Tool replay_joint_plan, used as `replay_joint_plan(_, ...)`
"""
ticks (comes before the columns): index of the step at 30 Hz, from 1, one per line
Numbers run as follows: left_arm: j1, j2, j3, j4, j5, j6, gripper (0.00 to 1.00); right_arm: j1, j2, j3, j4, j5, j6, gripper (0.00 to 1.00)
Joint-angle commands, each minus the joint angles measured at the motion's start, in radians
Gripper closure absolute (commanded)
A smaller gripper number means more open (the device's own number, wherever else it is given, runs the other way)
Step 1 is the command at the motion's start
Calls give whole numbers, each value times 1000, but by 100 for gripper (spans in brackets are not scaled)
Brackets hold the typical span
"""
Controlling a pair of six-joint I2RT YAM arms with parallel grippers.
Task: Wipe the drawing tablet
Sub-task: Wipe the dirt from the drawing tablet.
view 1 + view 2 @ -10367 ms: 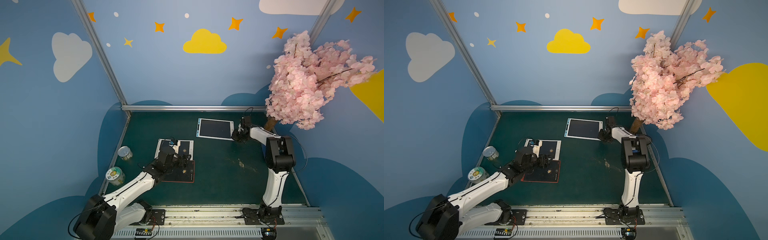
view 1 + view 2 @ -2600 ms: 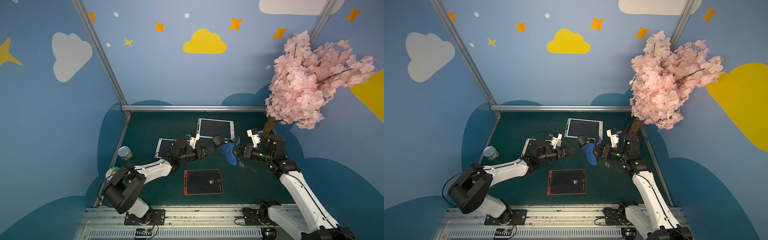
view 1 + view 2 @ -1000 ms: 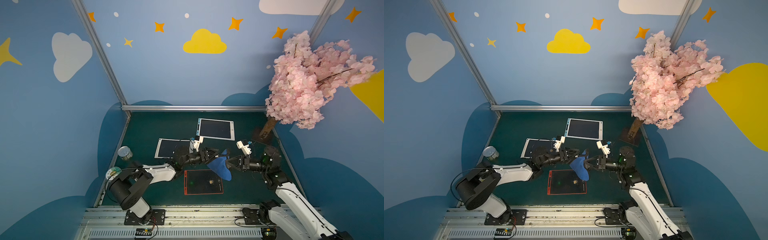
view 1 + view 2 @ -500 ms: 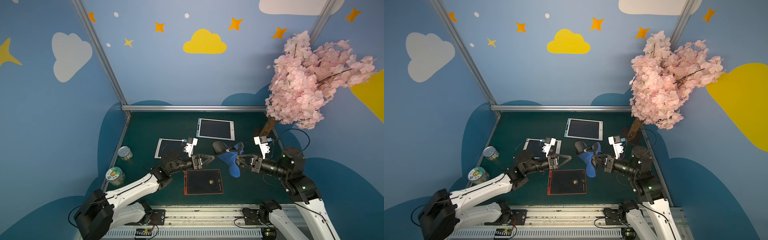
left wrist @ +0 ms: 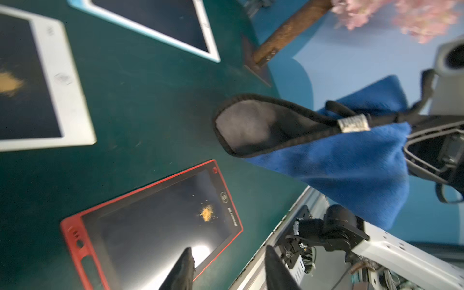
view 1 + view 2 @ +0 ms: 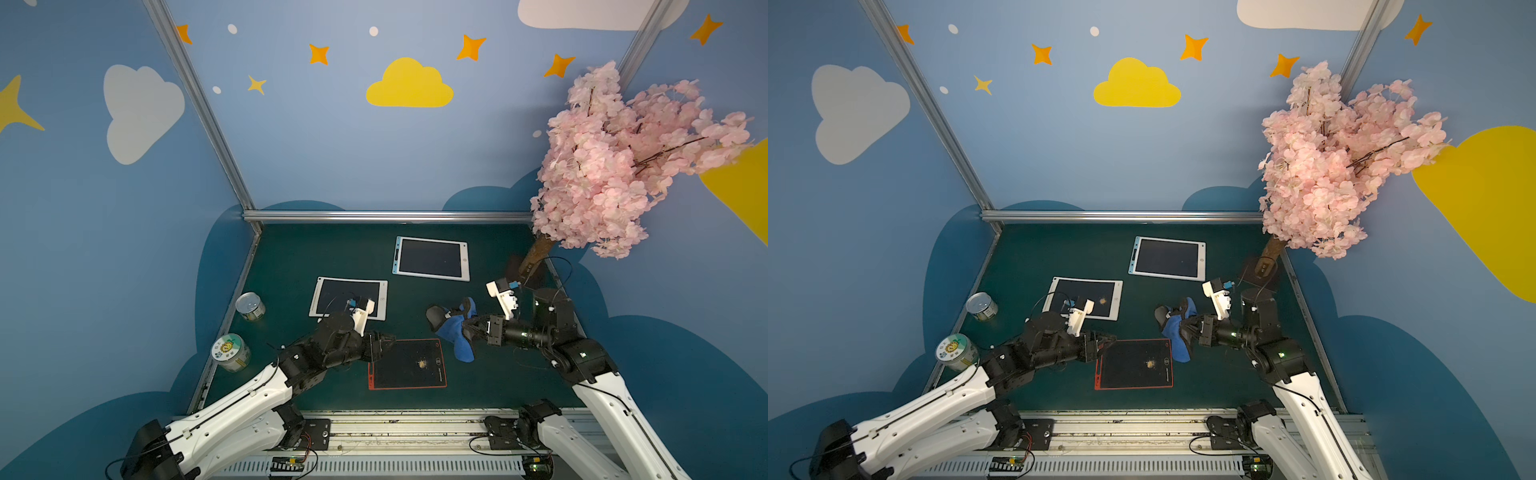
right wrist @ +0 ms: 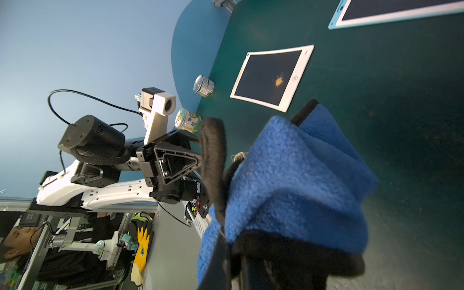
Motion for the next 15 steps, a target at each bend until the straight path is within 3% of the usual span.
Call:
replay_joint_plan(1, -3, 23, -27, -160, -111, 58, 63, 86, 57, -18, 82, 52, 8, 100)
replay_joint_plan(5, -6, 73, -63, -173, -158, 42, 69, 243, 128, 0, 113, 175, 21, 100)
replay_joint_plan(11, -9, 97, -118, -163, -208, 26, 56, 394, 184, 3, 180, 328, 35, 100)
replay_joint_plan(15, -28, 182, -111, -153, -239, 34, 59, 454, 222, 9, 178, 444, 31, 100)
